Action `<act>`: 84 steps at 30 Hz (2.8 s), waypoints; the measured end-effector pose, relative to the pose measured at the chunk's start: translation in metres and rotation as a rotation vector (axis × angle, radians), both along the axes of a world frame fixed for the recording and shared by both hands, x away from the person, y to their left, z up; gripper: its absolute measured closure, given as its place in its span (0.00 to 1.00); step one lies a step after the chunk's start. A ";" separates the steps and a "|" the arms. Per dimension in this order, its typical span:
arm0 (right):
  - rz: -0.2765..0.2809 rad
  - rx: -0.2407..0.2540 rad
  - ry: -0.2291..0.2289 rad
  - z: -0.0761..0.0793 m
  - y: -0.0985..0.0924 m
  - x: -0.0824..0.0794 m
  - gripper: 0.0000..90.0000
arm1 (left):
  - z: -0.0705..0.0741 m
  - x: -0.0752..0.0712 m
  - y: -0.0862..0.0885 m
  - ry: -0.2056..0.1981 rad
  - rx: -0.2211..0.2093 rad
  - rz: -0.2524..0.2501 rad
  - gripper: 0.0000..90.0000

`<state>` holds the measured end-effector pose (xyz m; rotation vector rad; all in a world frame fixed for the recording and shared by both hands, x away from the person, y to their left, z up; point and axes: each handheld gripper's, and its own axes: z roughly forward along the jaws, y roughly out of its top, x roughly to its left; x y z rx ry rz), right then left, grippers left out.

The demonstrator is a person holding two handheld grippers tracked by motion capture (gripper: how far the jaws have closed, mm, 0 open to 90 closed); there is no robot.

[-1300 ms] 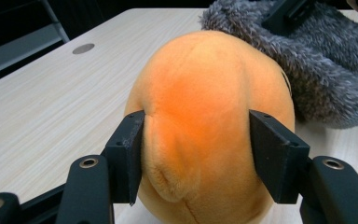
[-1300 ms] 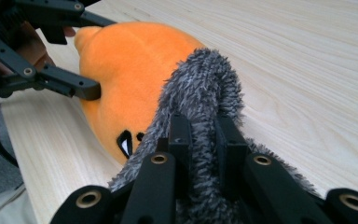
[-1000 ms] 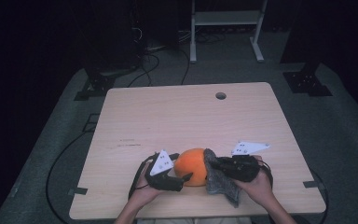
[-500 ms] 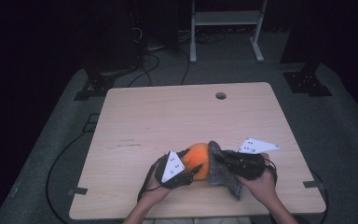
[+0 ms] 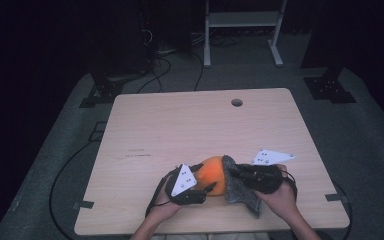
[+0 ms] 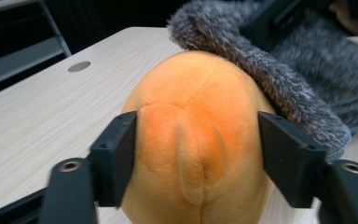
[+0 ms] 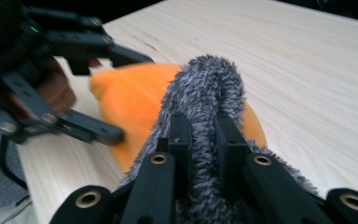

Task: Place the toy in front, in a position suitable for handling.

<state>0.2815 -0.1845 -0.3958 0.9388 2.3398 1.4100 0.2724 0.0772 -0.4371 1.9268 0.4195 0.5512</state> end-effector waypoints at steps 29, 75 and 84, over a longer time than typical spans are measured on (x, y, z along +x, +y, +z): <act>0.017 0.018 -0.026 -0.008 0.014 -0.002 0.87 | 0.002 0.006 0.016 0.041 0.002 0.014 0.40; -0.018 0.063 0.001 -0.008 -0.001 -0.003 0.88 | 0.007 0.008 0.004 0.079 0.023 0.028 0.39; -0.016 0.038 -0.013 -0.018 0.010 0.001 0.88 | -0.003 0.017 0.002 0.091 0.036 0.036 0.15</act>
